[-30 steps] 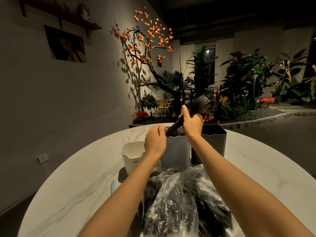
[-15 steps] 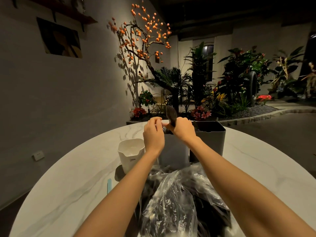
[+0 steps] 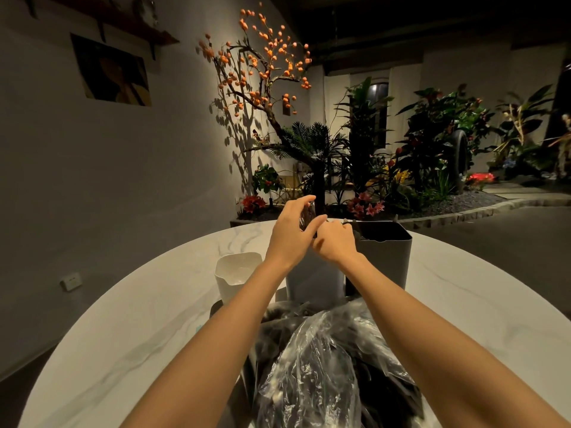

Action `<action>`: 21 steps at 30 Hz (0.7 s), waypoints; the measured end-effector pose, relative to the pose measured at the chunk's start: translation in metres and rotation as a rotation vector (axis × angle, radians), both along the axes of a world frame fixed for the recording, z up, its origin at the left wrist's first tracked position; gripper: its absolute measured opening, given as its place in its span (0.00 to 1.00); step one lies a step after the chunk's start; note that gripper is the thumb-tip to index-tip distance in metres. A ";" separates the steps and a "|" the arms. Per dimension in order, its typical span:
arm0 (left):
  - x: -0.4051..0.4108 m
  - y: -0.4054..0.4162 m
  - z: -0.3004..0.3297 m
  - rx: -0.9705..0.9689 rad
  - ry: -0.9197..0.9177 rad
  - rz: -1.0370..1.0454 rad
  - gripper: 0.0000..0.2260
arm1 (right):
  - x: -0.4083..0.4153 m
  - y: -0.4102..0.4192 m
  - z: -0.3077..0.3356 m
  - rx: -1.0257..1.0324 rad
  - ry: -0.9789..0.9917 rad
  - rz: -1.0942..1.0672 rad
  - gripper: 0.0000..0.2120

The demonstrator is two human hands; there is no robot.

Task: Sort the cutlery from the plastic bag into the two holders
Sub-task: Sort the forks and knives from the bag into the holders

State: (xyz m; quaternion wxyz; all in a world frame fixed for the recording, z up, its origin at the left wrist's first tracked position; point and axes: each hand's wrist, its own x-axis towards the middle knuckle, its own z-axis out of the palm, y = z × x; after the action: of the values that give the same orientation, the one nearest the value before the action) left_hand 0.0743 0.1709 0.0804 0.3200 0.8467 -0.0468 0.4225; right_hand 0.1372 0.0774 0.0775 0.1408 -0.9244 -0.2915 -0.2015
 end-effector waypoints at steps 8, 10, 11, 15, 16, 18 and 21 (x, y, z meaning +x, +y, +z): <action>0.002 0.010 0.003 0.030 0.043 0.062 0.14 | 0.000 -0.003 -0.015 0.090 -0.117 0.061 0.28; 0.002 0.012 -0.003 0.012 0.059 0.085 0.13 | 0.000 -0.003 -0.017 0.221 -0.110 0.113 0.31; 0.002 0.014 -0.006 0.039 0.066 0.108 0.13 | 0.001 -0.003 -0.018 0.291 -0.089 0.148 0.34; 0.002 0.013 -0.014 0.346 0.149 0.247 0.12 | 0.001 -0.009 -0.020 0.364 -0.030 0.277 0.43; 0.002 0.012 -0.015 0.346 0.185 0.244 0.14 | 0.001 -0.012 -0.020 0.353 -0.024 0.297 0.42; 0.001 0.013 -0.017 0.318 0.235 0.235 0.16 | 0.002 -0.016 -0.021 0.342 -0.019 0.337 0.40; -0.003 0.015 -0.020 0.214 0.184 0.242 0.18 | 0.003 -0.020 -0.025 0.294 -0.081 0.369 0.35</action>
State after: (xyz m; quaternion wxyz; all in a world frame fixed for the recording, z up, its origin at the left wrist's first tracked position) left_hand 0.0718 0.1861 0.0600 0.1778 0.9104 0.0400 0.3713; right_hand 0.1400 0.0575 0.0524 0.2967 -0.8161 -0.4285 -0.2497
